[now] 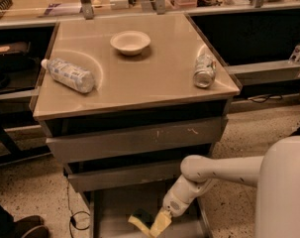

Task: Place sponge into bottom drawer

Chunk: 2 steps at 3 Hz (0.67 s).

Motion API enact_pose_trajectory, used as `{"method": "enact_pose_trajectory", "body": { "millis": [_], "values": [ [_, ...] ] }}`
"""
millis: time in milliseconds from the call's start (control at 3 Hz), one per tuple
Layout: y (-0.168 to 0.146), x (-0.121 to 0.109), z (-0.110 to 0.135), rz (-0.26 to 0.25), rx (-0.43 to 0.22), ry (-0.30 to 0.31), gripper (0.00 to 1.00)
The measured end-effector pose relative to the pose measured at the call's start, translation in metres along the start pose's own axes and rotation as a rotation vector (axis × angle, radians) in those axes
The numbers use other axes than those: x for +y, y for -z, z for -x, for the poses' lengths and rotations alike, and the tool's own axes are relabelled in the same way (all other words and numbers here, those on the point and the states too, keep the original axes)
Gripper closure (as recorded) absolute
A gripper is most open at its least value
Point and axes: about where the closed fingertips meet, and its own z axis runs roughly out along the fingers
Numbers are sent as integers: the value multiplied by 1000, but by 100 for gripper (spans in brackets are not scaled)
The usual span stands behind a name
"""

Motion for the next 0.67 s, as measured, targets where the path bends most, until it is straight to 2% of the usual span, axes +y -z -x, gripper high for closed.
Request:
{"method": "enact_pose_trajectory", "body": {
  "millis": [333,667],
  "values": [
    [-26,-25,-9,-4,-78,-66,100],
    [-27,-25,-9,-3,-78,-66,100]
  ]
}}
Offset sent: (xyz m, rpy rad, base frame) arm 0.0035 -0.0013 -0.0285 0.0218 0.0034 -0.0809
